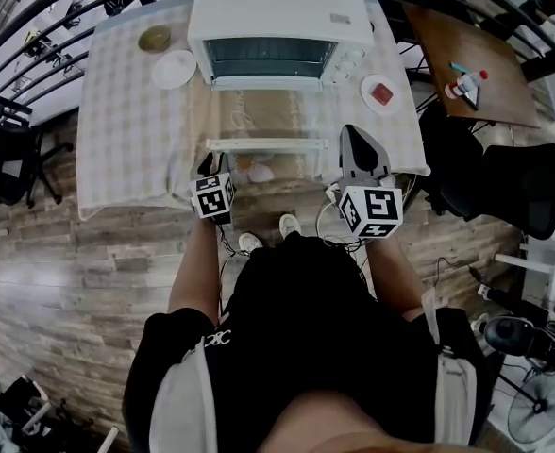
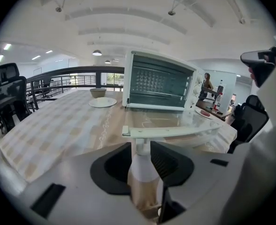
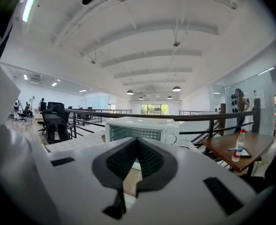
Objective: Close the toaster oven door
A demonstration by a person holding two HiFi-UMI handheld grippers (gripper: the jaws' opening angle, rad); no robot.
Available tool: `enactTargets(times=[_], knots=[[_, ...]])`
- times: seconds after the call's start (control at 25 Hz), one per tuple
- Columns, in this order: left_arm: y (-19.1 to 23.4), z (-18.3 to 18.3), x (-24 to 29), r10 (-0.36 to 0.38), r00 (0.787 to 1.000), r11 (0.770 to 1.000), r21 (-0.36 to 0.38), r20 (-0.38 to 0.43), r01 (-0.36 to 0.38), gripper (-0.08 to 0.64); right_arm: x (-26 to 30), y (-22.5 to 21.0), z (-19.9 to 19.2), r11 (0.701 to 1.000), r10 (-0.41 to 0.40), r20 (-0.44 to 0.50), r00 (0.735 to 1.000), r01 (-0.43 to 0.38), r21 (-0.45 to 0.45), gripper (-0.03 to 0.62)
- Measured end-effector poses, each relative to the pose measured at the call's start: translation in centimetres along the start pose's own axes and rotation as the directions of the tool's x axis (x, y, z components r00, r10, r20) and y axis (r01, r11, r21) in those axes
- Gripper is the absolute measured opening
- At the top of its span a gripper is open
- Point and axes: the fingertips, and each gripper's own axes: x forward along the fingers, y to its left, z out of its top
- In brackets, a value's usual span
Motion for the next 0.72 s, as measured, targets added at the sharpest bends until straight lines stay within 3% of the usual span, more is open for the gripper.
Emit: enactTargets(times=[0.32, 0.48, 0.72], knots=[[0.9, 0.4, 1.9, 0.014, 1.0, 0.999, -0.037, -0.023, -0.015, 0.129, -0.4, -1.7, -0.3, 0.999, -0.041, -0.012, 0.999, 0.041, 0.0, 0.003], [0.2, 1.0, 1.8, 0.0, 1.0, 1.0, -0.004, -0.016, 0.0, 0.078, -0.8, -2.0, -0.5, 0.999, -0.05, -0.011, 0.999, 0.05, 0.006, 0.003], [-0.4, 3.8, 0.3, -0.032, 0.999, 0.999, 0.007, 0.039, 0.032, 0.077, -1.2, -1.9, -0.2, 0.999, -0.05, 0.01, 0.999, 0.05, 0.017, 0.003]])
